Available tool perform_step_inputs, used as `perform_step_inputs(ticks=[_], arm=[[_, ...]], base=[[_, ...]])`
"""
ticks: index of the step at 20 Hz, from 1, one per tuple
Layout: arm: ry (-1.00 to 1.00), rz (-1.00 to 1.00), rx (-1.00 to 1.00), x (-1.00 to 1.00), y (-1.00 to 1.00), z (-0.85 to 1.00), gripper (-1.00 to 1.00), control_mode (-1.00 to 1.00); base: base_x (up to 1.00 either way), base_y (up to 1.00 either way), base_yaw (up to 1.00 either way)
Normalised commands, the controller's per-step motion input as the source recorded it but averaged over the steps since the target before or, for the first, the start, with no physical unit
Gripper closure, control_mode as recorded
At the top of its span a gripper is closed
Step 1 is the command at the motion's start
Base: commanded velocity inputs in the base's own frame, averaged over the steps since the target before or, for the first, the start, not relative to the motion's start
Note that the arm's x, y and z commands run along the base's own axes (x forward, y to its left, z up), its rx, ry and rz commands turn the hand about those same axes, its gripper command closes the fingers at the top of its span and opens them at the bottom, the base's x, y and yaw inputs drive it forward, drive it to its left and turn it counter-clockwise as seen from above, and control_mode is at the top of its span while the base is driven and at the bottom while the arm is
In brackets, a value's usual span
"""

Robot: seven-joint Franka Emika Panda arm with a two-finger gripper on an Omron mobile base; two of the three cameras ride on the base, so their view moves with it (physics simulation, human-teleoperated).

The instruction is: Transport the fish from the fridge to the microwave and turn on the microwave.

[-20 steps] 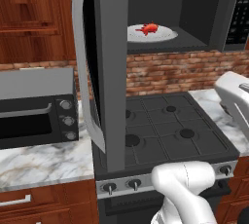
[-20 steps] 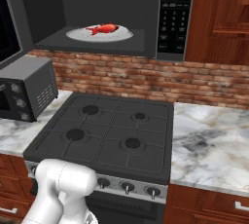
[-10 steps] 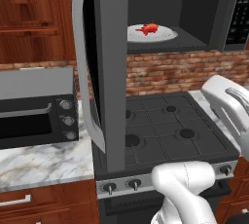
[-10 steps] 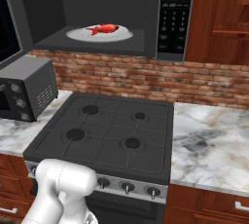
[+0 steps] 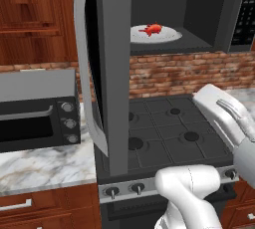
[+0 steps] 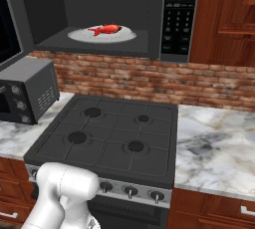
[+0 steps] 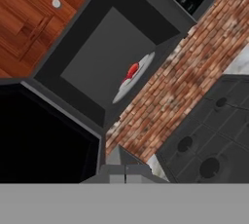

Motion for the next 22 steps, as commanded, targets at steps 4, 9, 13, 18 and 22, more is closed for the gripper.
perform_step_inputs(ticks=[4, 9, 13, 18, 22], arm=[[0.0, -0.03, 0.0, -0.09, 0.22, 0.0, 1.0, -1.0], [0.0, -0.03, 0.0, -0.12, 0.23, 0.0, 1.0, -1.0], [0.0, -0.03, 0.0, -0.13, 0.24, 0.0, 1.0, -1.0], [-0.01, -0.03, 0.0, -0.17, 0.21, 0.0, 1.0, -1.0], [-0.01, -0.03, 0.0, -0.11, 0.21, 0.0, 1.0, -1.0]], base=[[0.0, 0.0, 0.0], [0.0, 0.0, 0.0], [0.0, 0.0, 0.0], [0.0, 0.0, 0.0], [0.0, 0.0, 0.0]])
